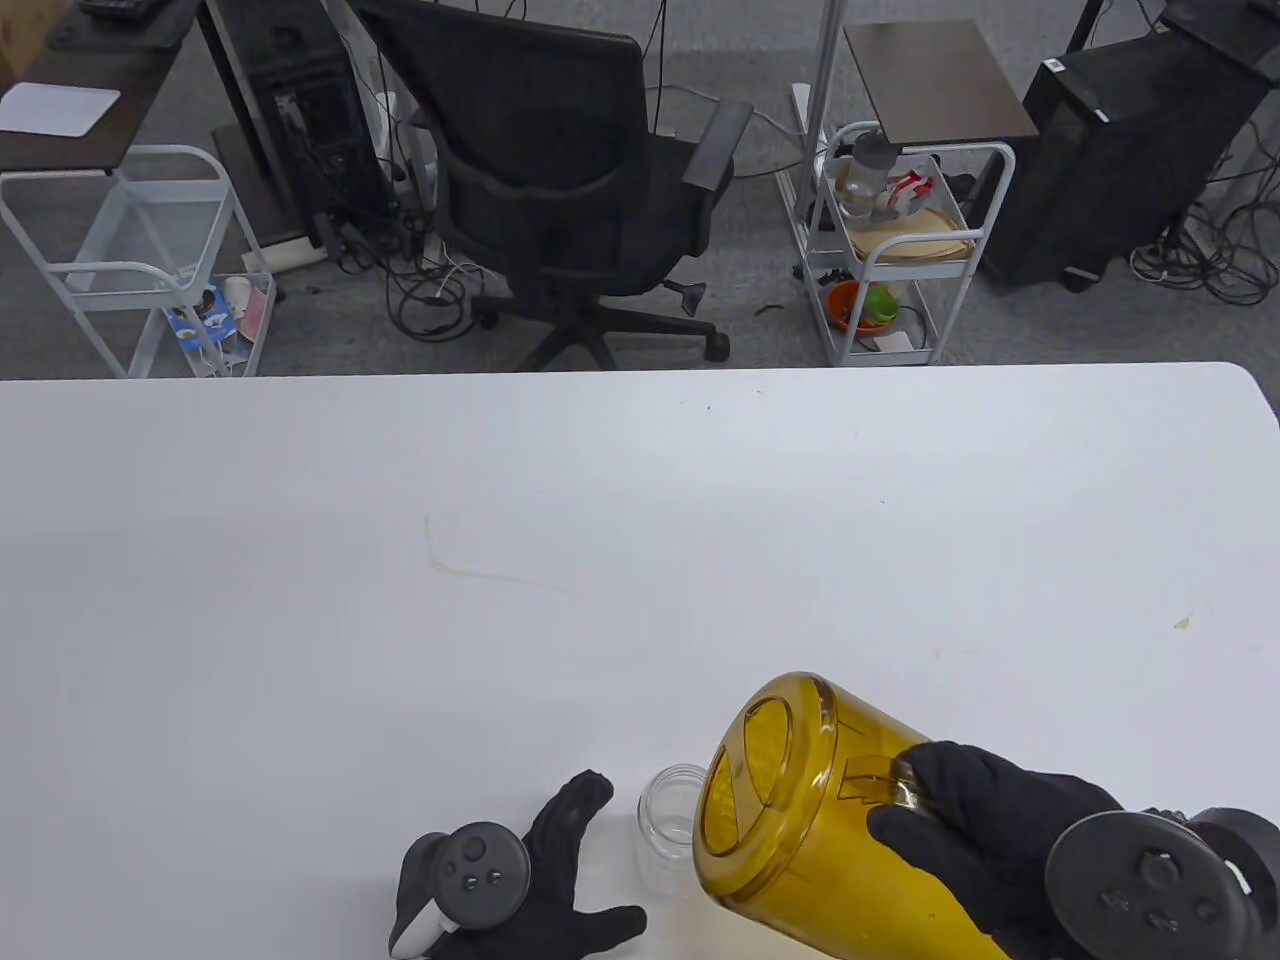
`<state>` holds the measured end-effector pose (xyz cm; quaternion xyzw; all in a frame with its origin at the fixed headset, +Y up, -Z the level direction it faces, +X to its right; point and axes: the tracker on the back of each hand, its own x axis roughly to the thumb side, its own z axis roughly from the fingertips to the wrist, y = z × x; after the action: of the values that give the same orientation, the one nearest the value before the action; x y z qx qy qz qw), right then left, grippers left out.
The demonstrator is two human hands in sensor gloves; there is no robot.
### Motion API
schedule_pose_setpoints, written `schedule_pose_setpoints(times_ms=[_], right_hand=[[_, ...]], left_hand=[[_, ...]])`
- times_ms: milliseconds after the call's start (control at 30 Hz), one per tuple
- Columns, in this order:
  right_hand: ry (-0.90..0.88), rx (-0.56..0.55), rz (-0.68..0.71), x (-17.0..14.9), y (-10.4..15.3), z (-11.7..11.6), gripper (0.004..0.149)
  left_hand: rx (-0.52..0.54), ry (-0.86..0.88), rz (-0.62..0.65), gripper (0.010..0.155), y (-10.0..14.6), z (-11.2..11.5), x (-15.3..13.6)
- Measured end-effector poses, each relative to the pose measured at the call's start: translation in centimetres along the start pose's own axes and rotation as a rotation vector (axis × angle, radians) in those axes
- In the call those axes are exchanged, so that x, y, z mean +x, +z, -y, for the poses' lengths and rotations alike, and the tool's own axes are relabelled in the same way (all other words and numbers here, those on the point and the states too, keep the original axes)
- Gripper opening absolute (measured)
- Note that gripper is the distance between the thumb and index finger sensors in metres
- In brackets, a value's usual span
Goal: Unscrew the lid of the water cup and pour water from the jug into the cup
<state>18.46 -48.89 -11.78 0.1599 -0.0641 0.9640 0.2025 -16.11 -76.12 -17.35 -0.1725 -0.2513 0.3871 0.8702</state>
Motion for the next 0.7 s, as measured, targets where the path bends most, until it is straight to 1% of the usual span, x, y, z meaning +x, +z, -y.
schedule_pose_setpoints(times_ms=[167,367,700], right_hand=[[0.052,-0.024,0.005,1.1,-0.4,0.0,0.049],[0.059,0.012,0.003,1.8,-1.3,0.1,0.049],[0.110,0.016,0.015,3.0,-1.8,0.2,0.050]], left_hand=[[-0.003,-0.008,0.003,0.112,0.0,0.1,0.0],[-0.019,-0.013,-0.013,0.112,-0.2,0.2,0.0],[-0.017,-0.008,-0.007,0.111,-0.2,0.2,0.0]])
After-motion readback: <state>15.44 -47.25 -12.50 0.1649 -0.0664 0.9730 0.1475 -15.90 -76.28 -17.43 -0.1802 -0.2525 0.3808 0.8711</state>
